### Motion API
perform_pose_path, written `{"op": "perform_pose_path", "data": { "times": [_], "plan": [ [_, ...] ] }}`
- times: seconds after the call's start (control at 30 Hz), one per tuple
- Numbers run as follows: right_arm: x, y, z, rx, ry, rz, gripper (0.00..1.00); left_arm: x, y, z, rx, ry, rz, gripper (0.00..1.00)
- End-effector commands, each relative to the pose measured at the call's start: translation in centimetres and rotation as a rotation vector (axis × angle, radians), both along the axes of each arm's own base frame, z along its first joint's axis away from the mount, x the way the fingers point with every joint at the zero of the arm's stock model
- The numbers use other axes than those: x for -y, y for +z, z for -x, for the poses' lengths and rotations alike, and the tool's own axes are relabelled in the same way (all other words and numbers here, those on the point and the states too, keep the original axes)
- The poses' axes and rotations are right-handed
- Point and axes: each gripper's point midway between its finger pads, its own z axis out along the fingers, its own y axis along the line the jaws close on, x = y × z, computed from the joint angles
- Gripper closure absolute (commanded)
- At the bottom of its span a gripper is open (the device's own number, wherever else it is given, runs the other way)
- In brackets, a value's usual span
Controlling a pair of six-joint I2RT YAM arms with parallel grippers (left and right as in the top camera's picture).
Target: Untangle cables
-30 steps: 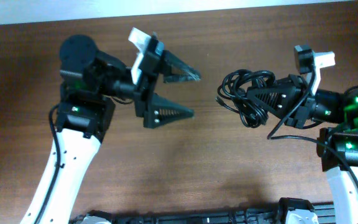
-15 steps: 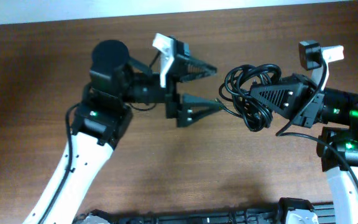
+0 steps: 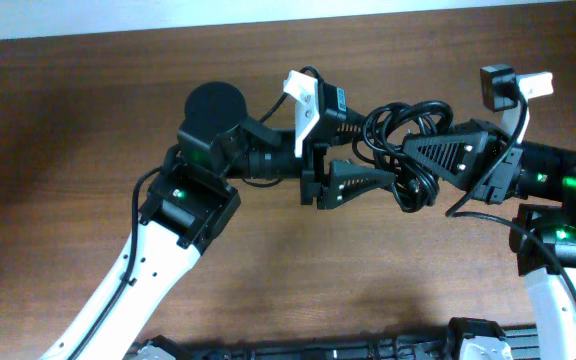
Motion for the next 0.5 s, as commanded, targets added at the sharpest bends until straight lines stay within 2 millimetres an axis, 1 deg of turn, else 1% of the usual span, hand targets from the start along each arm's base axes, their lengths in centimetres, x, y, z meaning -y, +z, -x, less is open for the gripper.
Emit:
{"op": "perform_pose_path", "data": {
  "times": [0.0, 0.03, 0.1, 0.17, 0.2, 0.23, 0.3, 0.47],
  "plan": [
    [-0.1, 0.6, 0.5, 0.012, 0.001, 0.001, 0.96, 0.1, 0.8, 0.5, 0.030, -0.003, 0.015, 0.46],
    [-0.1, 0.6, 0.5, 0.012, 0.004, 0.003, 0.96, 0.2, 0.8, 0.8, 0.033, -0.010, 0.017, 0.46],
    [-0.1, 0.5, 0.6, 0.011, 0.011, 0.007, 0.96, 0.6, 0.8, 1.2, 0.035, -0.023, 0.018, 0.51],
    [-0.1, 0.4, 0.7, 0.010, 0.015, 0.010, 0.96, 1.0, 0.7, 1.3, 0.035, -0.027, 0.019, 0.62],
    [-0.2, 0.4, 0.7, 0.010, 0.018, 0.011, 0.96, 1.1, 0.6, 1.0, 0.032, -0.016, 0.016, 0.69],
    [-0.2, 0.4, 0.8, 0.010, 0.020, 0.013, 0.96, 1.2, 0.4, 0.7, 0.029, -0.002, 0.014, 0.81],
    [-0.2, 0.4, 0.8, 0.010, 0.022, 0.014, 0.96, 1.3, 0.3, 0.4, 0.025, 0.004, 0.011, 0.99],
    [-0.2, 0.3, 0.8, 0.010, 0.023, 0.015, 0.96, 1.3, 0.1, 0.3, 0.020, 0.005, 0.007, 1.00]
  ]
}}
